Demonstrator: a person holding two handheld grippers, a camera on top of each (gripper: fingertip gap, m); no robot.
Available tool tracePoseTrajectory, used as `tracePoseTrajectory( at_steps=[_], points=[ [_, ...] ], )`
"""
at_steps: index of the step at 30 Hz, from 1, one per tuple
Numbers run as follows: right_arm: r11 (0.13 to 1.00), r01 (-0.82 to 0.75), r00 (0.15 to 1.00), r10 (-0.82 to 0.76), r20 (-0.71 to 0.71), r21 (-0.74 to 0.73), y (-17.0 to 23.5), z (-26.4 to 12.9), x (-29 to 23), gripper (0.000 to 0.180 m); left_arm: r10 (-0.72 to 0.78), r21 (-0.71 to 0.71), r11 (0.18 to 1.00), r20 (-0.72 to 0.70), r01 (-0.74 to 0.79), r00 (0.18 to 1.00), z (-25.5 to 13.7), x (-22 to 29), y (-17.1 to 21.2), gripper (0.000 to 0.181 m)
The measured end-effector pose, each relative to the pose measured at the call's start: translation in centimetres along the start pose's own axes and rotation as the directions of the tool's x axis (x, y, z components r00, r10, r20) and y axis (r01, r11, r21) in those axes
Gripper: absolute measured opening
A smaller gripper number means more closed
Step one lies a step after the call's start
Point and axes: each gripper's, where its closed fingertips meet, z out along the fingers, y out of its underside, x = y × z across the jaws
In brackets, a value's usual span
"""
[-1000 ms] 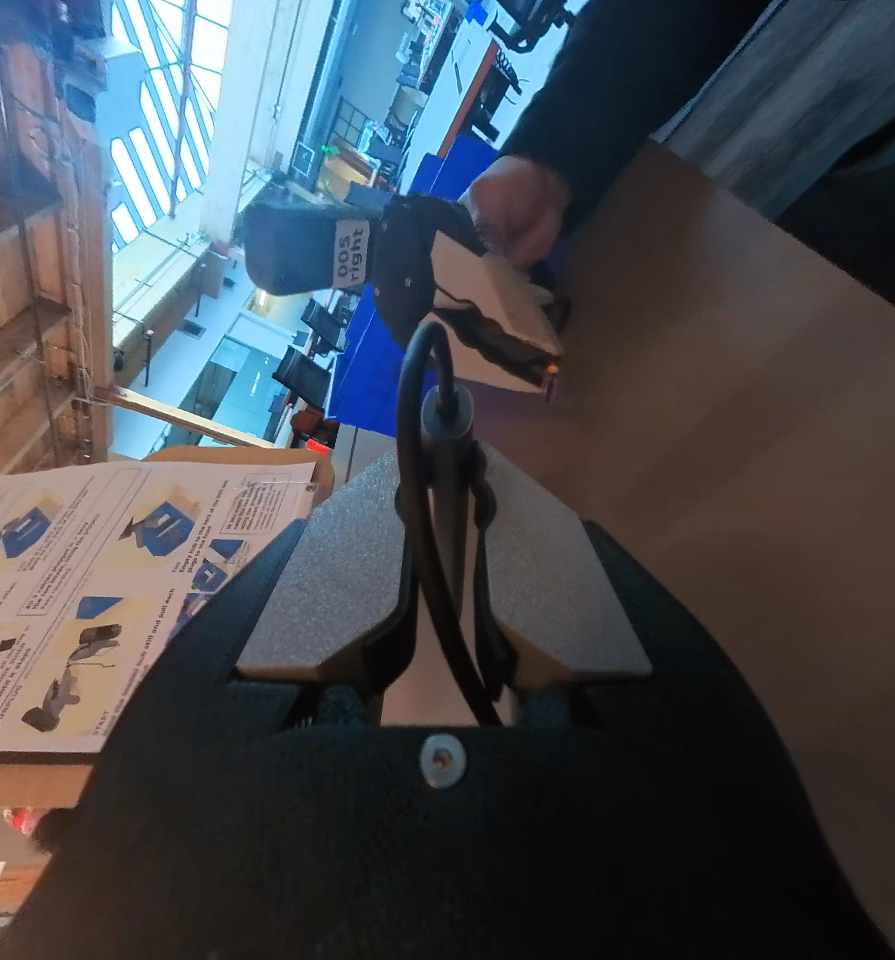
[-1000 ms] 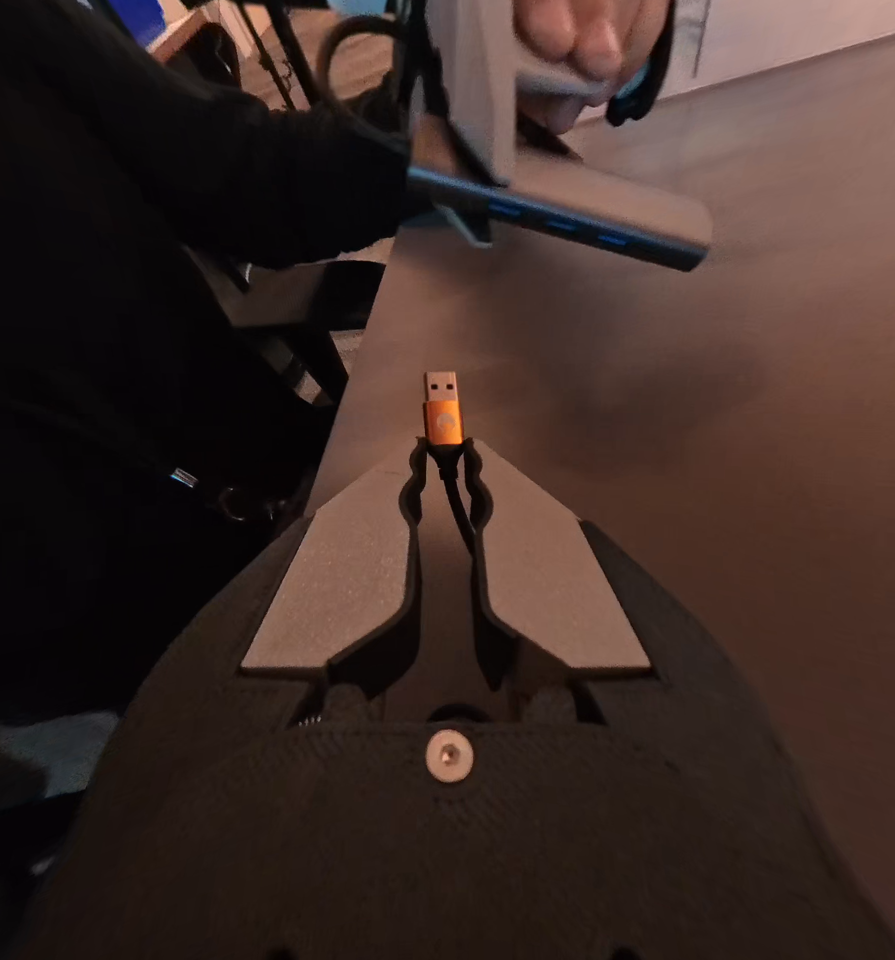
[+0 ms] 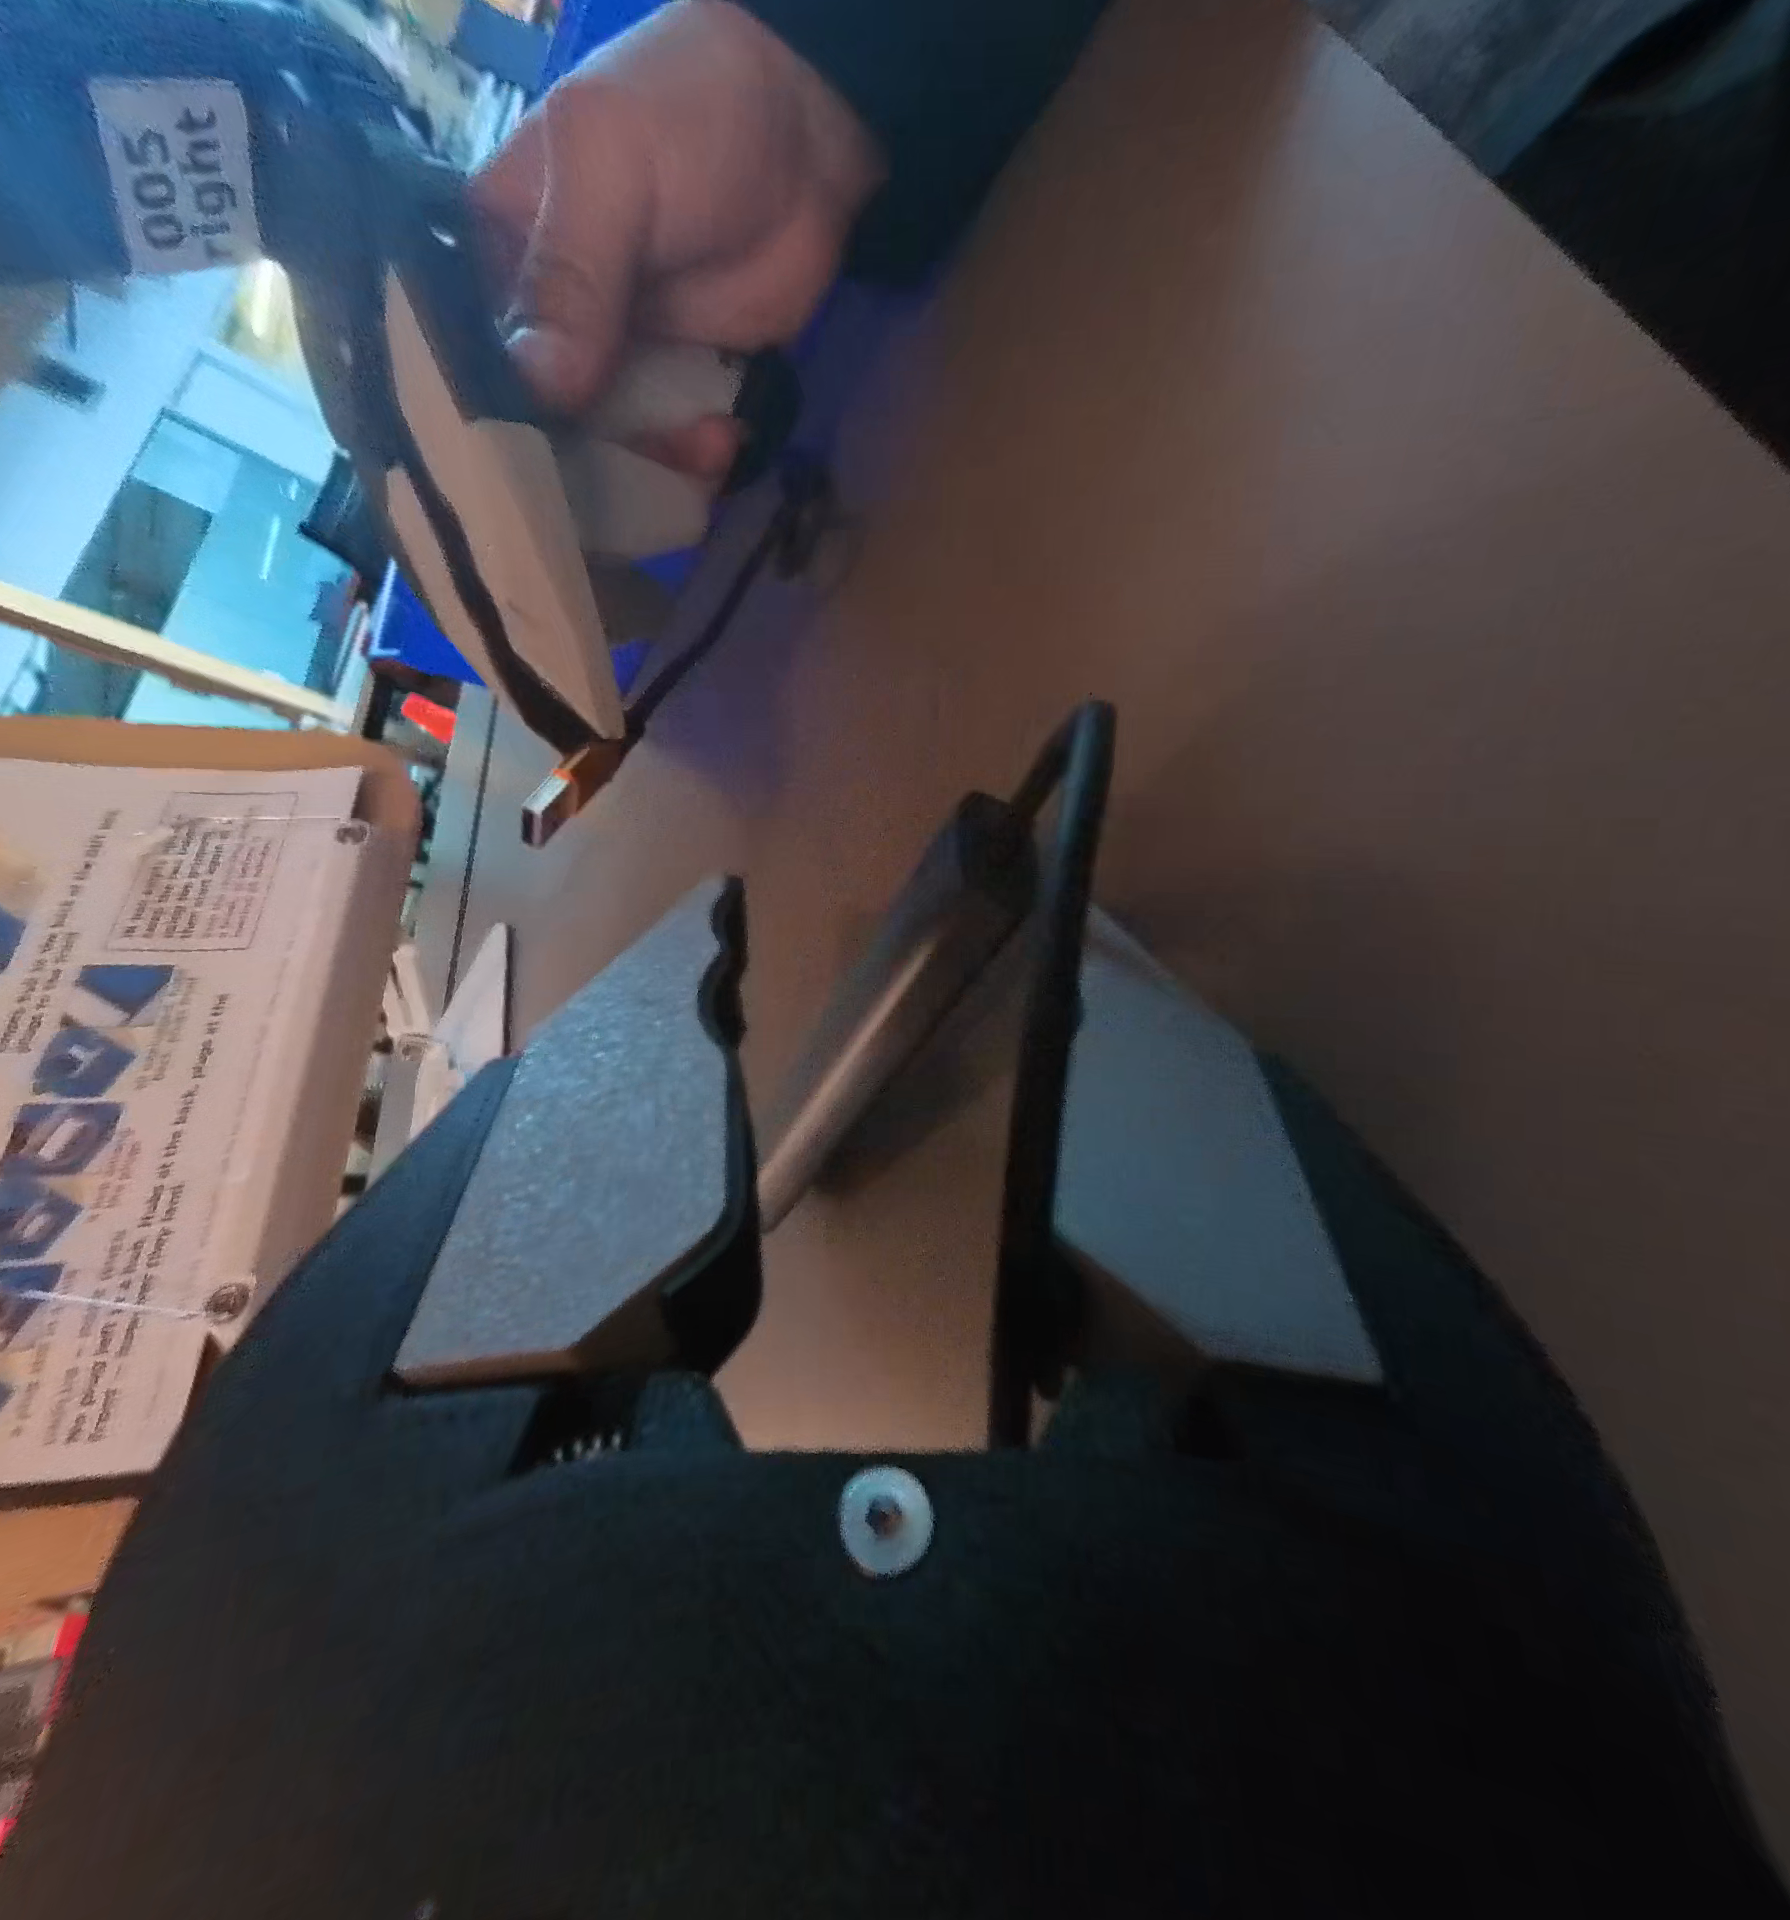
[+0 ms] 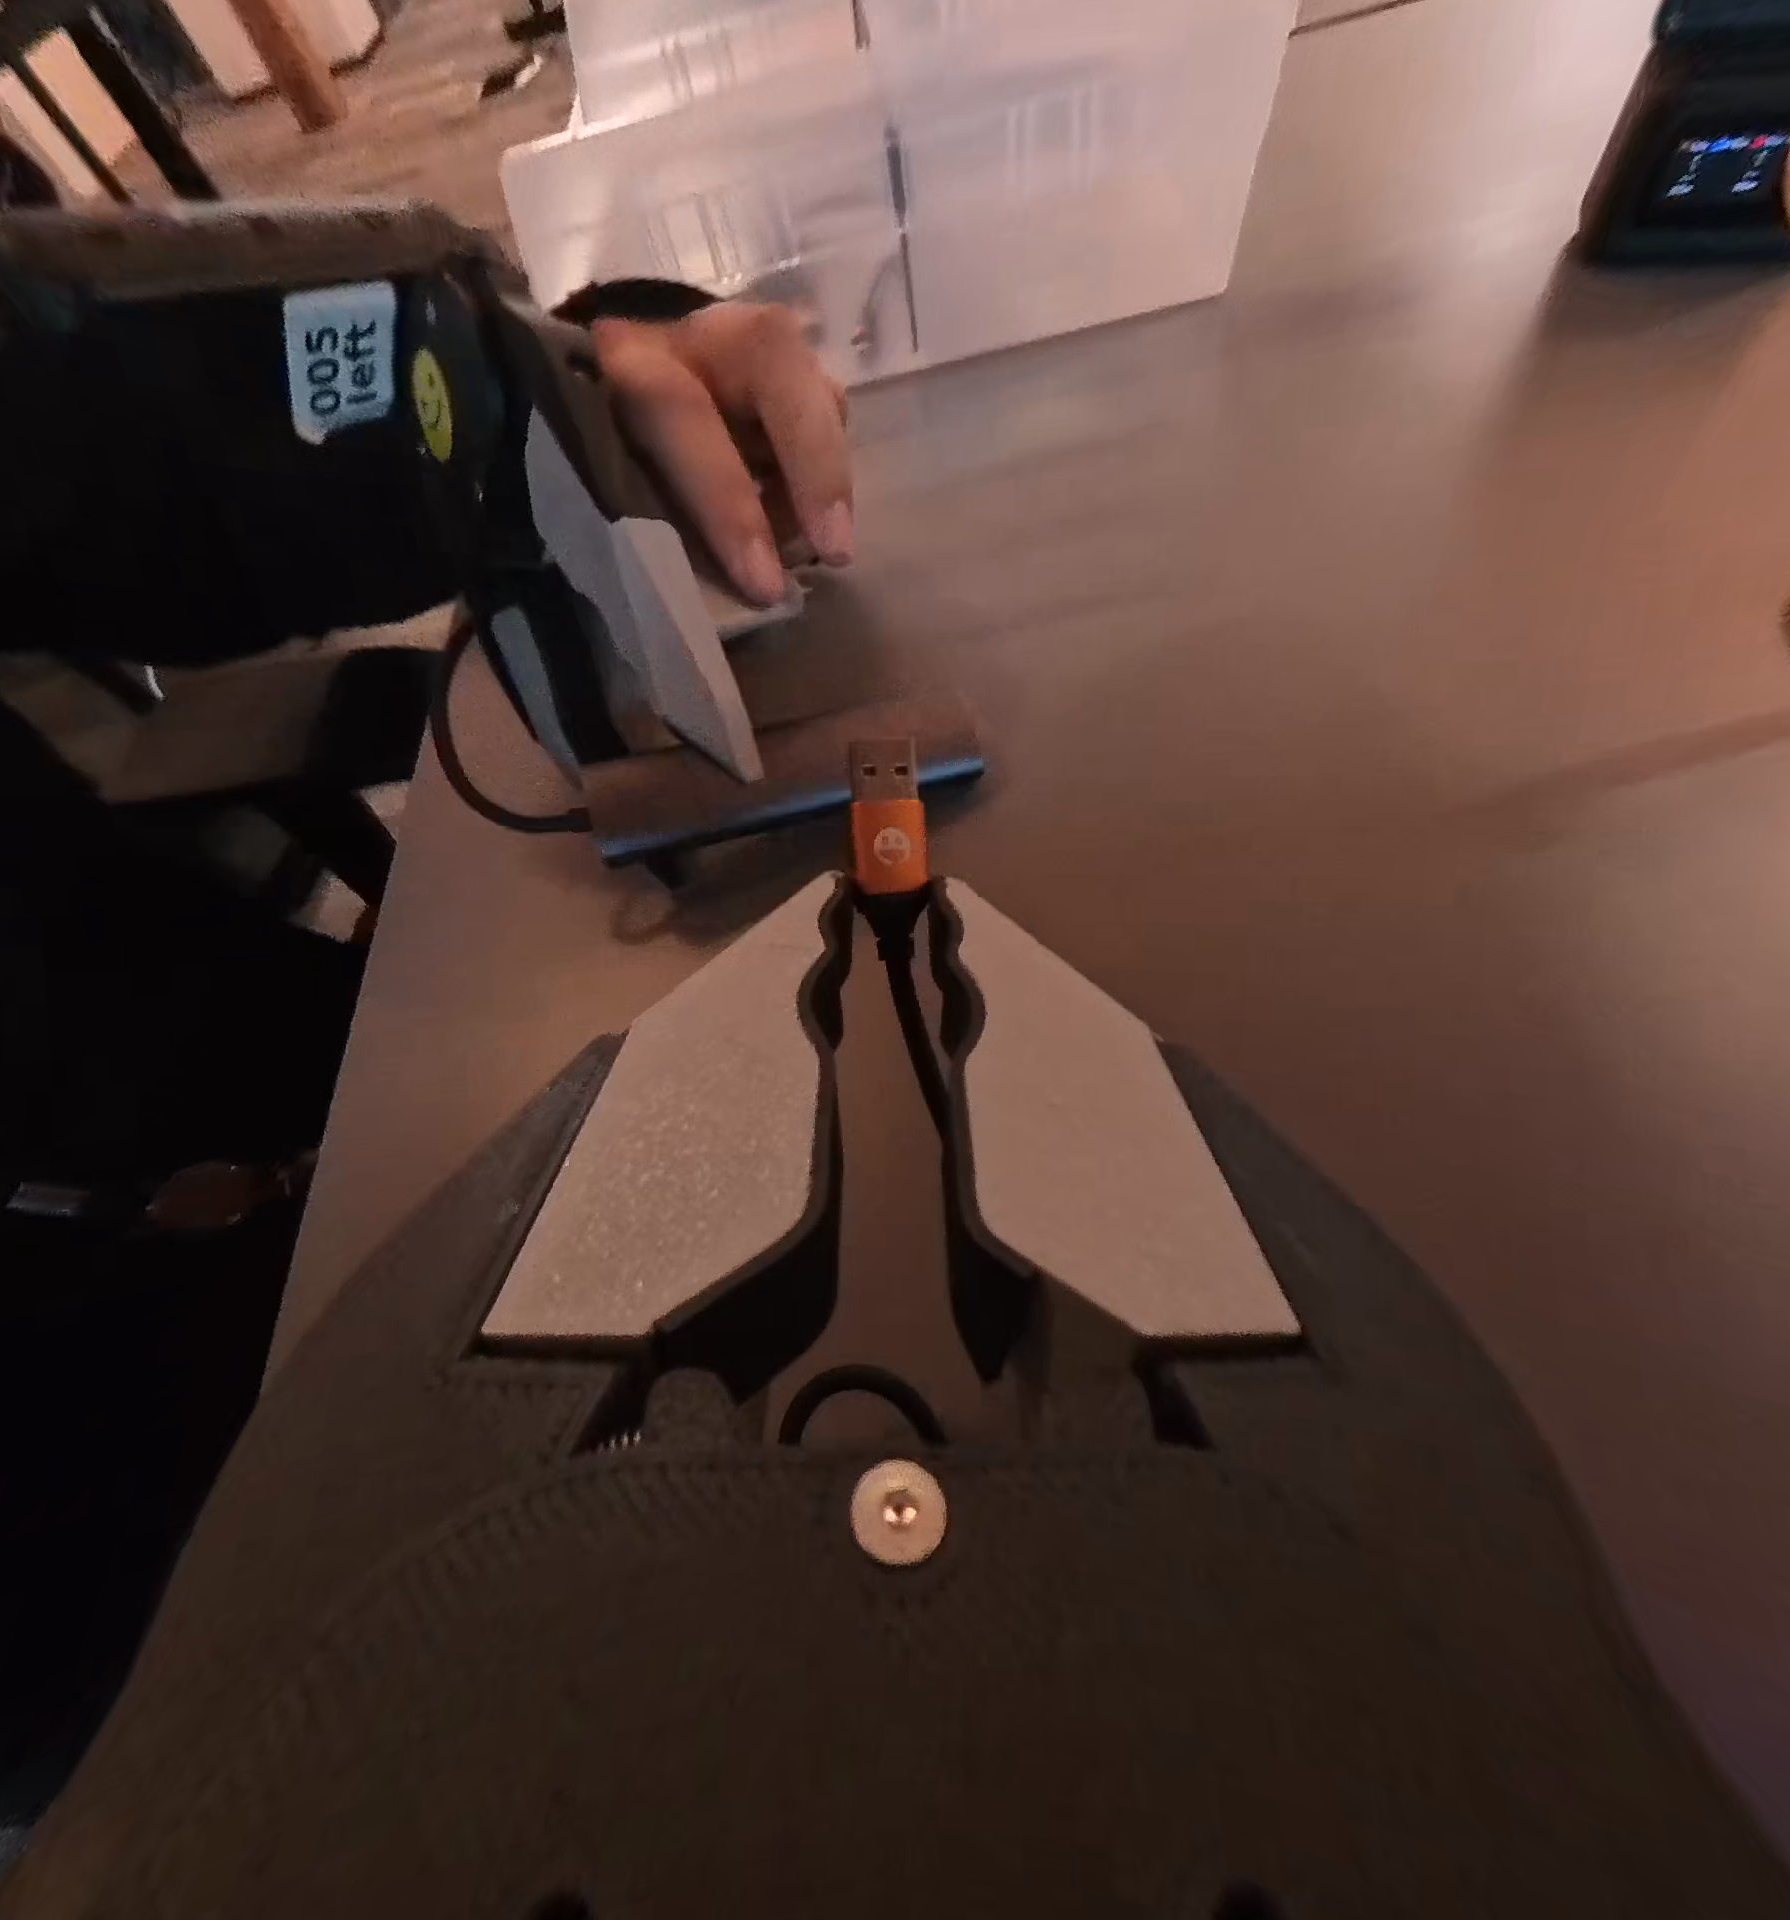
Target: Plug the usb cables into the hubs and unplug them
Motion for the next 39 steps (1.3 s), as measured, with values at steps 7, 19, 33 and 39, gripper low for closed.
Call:
tracePoseTrajectory(
  at_steps=[7,19,33,39],
  points=[
    [0.999,-0.023,0.999,0.021,0.043,0.050,-0.4,-0.4,-0.2,0.012,-0.265,0.139,0.958,0.094,0.251,0.960,-3.2,-4.2,-2.1,0.077],
    [0.997,0.026,0.998,-0.029,0.049,0.071,-0.8,-0.5,-1.0,0.011,-0.337,0.281,0.901,-0.029,0.331,0.941,-5.0,-6.4,-6.0,0.051],
    [0.956,-0.289,0.883,0.249,0.398,0.042,-1.2,-0.9,-4.1,0.011,0.659,-0.277,0.751,0.259,-0.600,0.706,1.4,-6.9,-3.4,0.029],
    [0.951,-0.308,0.867,0.296,0.401,-0.038,-0.1,0.1,-4.4,0.011,0.749,-0.337,0.661,0.239,-0.671,0.618,2.4,-6.3,-2.9,0.018]
  ],
)
